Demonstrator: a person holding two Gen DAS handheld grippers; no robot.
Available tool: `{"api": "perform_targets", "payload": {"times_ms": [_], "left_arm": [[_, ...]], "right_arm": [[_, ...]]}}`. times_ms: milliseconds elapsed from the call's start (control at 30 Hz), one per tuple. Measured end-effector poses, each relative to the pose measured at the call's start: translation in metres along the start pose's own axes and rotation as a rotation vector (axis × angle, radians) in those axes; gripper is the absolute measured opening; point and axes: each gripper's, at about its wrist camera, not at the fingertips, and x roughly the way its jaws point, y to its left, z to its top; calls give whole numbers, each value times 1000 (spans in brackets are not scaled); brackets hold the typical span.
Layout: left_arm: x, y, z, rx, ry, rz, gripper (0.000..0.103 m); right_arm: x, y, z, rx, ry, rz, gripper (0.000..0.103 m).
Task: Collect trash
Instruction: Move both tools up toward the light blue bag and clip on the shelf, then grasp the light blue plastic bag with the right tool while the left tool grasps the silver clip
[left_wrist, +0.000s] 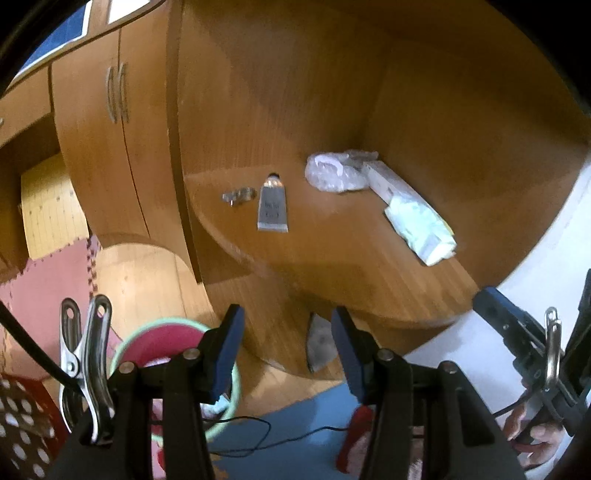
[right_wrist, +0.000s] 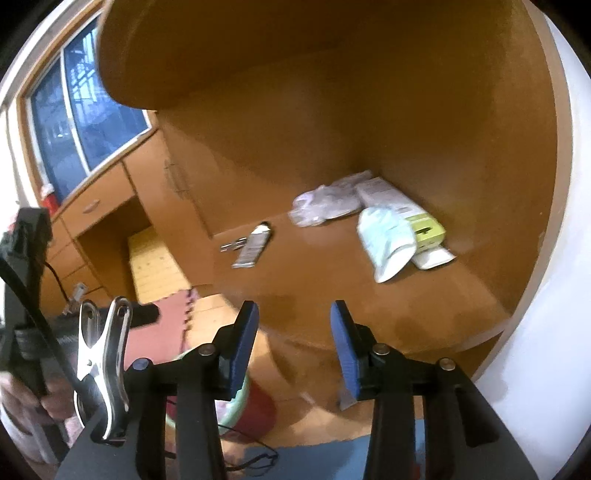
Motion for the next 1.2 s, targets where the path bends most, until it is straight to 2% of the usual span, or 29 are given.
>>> {"api": "perform_targets", "payload": {"times_ms": [200,333,533,867,1100,1200], "left_arm": [[28,-4,27,53,-16,21,52],[49,-4,41,78,-6,28,52],[82,8,62,117,21,62,52],[136,39,98,196,-2,137,52],[174,47,102,282,23,87,52],[183,57,102,264,28,76,49]], "right_arm": [[23,-23,17,26,-32,-82,42],[40,-39,31,27,-68,-173,42],[70,-64,47,84,-82,-242,42],[100,-76,44,137,-37,-197,42],[106,-59,45,78,-34,-192,42],[109,-60,43,76,-21,-179,42]]}}
